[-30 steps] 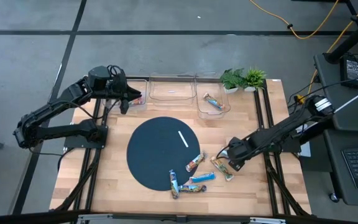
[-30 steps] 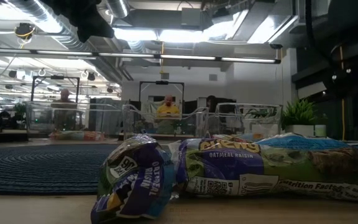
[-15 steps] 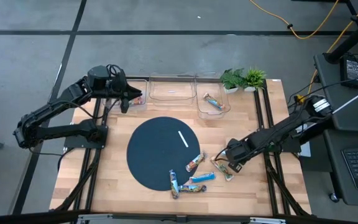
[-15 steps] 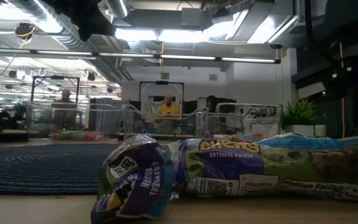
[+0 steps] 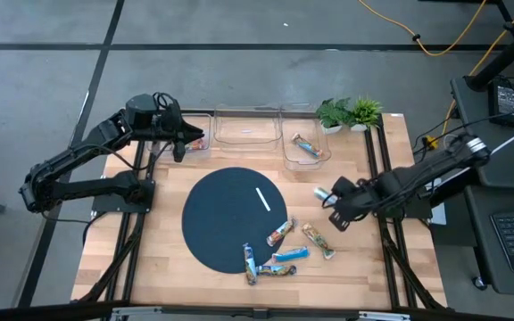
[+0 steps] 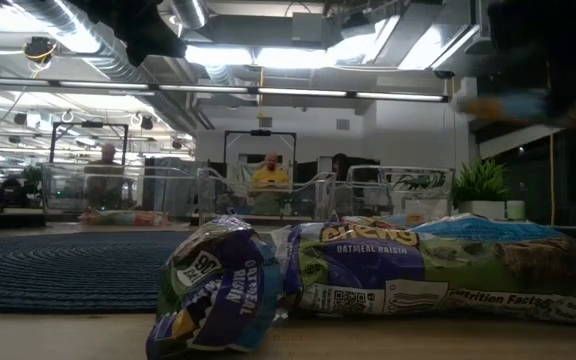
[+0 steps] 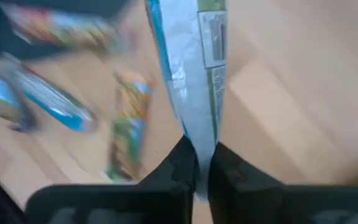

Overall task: Pick and place Granola Bars by type
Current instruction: Put the right yellow chewy bar into the top right transparent bin

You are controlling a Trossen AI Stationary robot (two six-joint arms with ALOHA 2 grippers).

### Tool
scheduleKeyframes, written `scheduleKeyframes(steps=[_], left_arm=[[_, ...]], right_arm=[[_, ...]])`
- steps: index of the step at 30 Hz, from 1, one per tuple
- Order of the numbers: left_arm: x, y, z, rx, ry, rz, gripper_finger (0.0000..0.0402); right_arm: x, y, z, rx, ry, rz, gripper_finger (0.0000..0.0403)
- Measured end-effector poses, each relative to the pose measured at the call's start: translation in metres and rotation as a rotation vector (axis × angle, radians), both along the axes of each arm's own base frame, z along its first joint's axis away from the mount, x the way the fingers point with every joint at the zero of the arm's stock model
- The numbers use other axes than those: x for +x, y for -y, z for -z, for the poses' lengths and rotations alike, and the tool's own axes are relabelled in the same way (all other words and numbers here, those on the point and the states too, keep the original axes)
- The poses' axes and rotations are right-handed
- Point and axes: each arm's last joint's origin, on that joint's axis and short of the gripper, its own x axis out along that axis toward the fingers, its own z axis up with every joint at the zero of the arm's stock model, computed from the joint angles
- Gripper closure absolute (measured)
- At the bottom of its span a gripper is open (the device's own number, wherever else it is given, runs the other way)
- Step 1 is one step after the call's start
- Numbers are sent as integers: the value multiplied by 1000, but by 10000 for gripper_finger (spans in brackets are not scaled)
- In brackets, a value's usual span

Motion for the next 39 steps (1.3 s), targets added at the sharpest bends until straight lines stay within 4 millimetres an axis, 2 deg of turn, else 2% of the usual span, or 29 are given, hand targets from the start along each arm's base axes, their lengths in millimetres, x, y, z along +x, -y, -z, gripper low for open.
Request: scheduleKeyframes(steps=[4, 11, 21, 26, 36, 39], left_arm=[[0, 0, 0, 1, 0, 0, 341], [0, 0, 0, 0, 0, 0, 341], [0, 0, 0, -9, 2, -4, 341], [0, 0, 0, -38, 11, -18, 341], [0, 0, 0, -63, 17, -41, 341], [0, 0, 0, -64, 18, -41, 341]], right_arm=[[-2, 5, -14, -41, 91, -30, 388], [-6, 18, -31, -49, 225, -98, 382], [-19, 61, -76, -181, 628, -167, 387], [-23, 80, -88, -192, 750, -212, 385], [-20, 112, -90, -188, 782, -262, 385], [-16, 125, -99, -202, 772, -274, 387]])
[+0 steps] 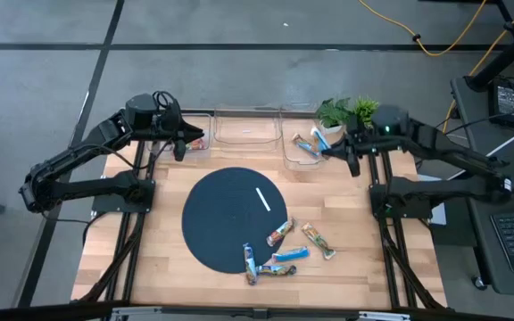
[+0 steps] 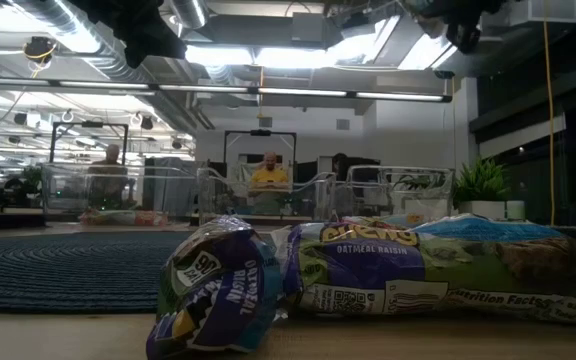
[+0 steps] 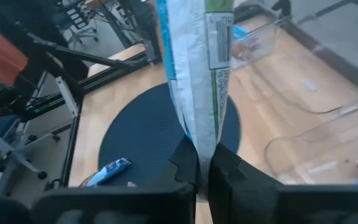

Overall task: Pick and place Granola Bars by type
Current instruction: Put the right yellow chewy bar into the top right transparent bin

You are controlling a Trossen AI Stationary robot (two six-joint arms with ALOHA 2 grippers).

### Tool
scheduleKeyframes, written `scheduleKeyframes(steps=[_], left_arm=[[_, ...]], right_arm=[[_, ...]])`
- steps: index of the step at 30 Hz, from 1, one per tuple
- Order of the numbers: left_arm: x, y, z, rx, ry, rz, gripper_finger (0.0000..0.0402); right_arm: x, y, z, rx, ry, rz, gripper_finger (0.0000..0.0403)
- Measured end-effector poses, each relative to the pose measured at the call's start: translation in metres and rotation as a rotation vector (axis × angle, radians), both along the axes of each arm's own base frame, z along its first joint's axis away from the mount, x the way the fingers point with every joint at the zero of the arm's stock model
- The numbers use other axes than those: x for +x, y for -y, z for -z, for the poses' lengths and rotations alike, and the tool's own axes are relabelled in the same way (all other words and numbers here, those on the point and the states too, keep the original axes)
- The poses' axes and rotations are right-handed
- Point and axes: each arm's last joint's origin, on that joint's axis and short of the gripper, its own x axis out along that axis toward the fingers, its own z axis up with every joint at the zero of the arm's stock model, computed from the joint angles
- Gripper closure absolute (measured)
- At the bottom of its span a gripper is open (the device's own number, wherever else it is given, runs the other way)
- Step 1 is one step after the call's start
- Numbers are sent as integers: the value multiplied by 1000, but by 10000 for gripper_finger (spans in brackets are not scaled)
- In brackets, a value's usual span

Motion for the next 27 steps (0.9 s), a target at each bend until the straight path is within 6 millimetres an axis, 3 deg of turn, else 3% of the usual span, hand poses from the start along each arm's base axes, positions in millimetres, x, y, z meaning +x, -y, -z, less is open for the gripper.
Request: scheduleKeyframes(steps=[7, 11, 19, 27], left_arm=[[-1, -1, 0, 16, -13, -46, 341], [-1, -2, 0, 24, -19, -71, 341], [-1, -2, 0, -1, -11, -85, 341], [-1, -2, 1, -24, -10, -95, 341]], right_arm=[[10, 39, -43, -73, -109, 31, 386], [16, 63, -50, -94, -241, 54, 387], [28, 99, -35, -72, -354, 107, 383], [37, 125, 4, -15, -488, 133, 382]])
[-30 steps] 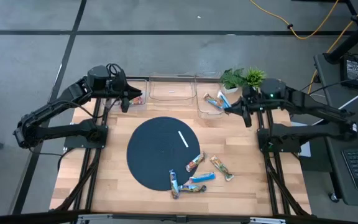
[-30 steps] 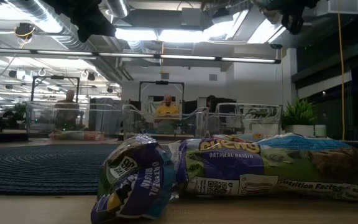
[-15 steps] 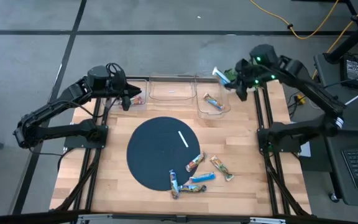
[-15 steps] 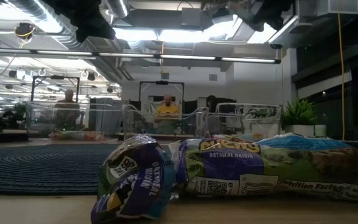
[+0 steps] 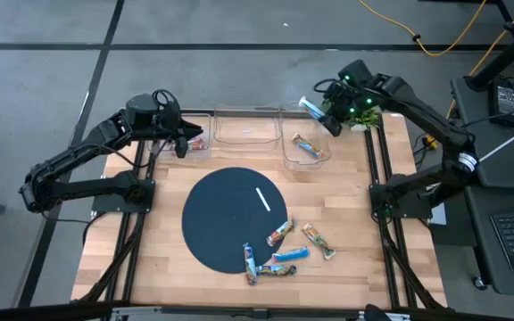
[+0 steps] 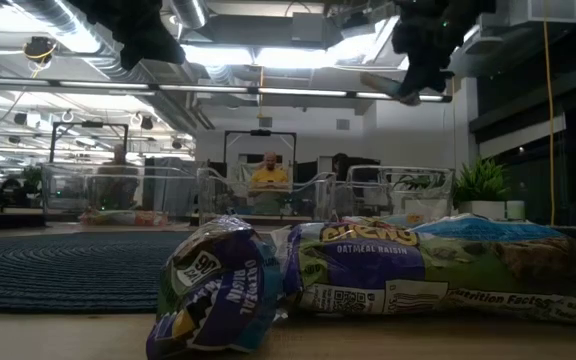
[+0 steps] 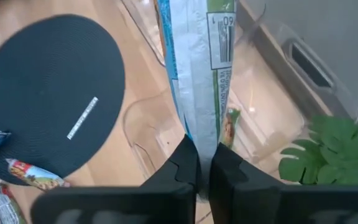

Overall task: Pick and place Granola Bars by type
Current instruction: Put the right yellow chewy bar into the top right transparent bin

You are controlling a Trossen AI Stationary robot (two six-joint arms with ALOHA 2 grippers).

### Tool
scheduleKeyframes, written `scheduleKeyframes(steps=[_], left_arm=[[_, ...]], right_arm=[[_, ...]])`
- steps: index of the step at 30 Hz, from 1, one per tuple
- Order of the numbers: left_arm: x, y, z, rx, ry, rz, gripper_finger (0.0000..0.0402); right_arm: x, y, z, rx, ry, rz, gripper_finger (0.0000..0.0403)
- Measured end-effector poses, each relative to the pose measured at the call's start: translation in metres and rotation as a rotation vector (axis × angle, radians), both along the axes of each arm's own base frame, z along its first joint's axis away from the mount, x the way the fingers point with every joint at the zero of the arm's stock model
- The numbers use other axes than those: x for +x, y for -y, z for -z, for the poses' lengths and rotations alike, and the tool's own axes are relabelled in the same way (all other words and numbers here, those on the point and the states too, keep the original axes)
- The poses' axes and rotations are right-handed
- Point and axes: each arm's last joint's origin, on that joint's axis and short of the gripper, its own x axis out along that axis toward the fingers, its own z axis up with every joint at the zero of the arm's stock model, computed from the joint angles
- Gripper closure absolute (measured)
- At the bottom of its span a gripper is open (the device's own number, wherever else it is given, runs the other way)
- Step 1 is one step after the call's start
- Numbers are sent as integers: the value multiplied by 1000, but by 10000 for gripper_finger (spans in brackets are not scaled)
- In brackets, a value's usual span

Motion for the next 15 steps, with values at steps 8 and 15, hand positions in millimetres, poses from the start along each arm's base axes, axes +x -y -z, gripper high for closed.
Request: scheduleKeyframes(steps=[8, 15], left_arm=[[0, -1, 0, 9, -7, -22, 341], [0, -1, 0, 10, -7, -22, 341]], right_arm=[[9, 8, 23, 12, -19, -14, 386], [18, 17, 76, 94, -89, 4, 382]])
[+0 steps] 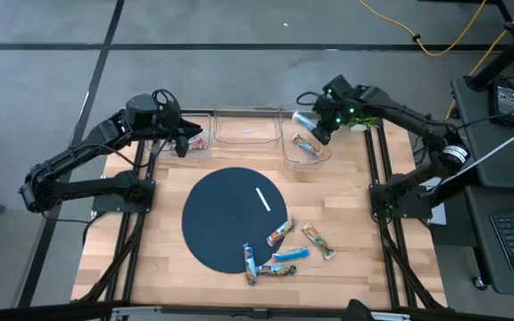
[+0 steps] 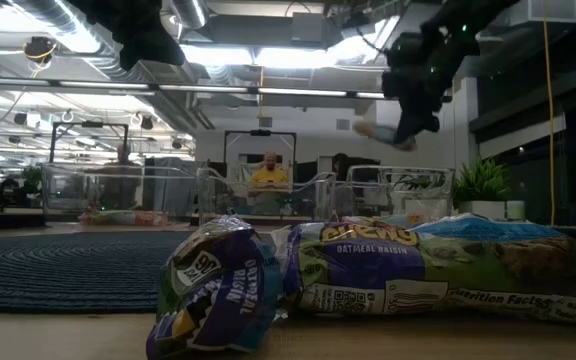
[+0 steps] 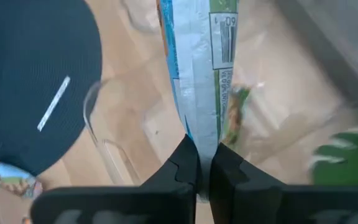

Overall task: Pick and place Granola Bars by type
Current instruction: Put the right yellow chewy bar into the top right transparent bin

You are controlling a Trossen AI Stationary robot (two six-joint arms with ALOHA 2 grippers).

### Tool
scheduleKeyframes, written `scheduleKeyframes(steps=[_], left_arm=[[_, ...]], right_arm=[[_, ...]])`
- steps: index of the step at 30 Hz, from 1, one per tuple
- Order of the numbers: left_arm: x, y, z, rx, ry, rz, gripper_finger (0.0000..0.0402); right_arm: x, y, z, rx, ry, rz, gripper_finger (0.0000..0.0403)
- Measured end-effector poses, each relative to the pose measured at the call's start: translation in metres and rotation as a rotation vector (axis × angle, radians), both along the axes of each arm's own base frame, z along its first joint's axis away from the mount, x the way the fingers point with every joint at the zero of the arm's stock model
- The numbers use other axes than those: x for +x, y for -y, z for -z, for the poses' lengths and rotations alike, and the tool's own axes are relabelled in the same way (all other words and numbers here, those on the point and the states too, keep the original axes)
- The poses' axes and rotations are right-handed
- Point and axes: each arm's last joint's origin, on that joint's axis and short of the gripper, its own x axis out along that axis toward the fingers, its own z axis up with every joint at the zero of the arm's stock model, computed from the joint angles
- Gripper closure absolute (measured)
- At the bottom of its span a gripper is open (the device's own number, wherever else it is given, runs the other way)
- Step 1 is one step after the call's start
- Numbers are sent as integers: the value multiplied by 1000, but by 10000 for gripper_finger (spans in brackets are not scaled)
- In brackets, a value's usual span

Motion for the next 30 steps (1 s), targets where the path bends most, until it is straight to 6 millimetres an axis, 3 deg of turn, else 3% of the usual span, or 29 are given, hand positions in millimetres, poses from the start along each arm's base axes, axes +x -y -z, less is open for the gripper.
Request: scheduleKeyframes(steps=[4, 11, 22, 30], left_arm=[[0, 0, 0, -8, 4, -4, 341], [0, 0, 0, -11, 5, -6, 341], [0, -1, 0, 10, -8, 3, 341], [0, -1, 0, 8, -6, 2, 341]], right_arm=[[0, -1, 20, 55, -47, -4, 385], [2, 4, 28, 17, -45, 33, 383], [23, 39, 65, 100, -142, 98, 382], [25, 50, 91, 139, -217, 127, 381]])
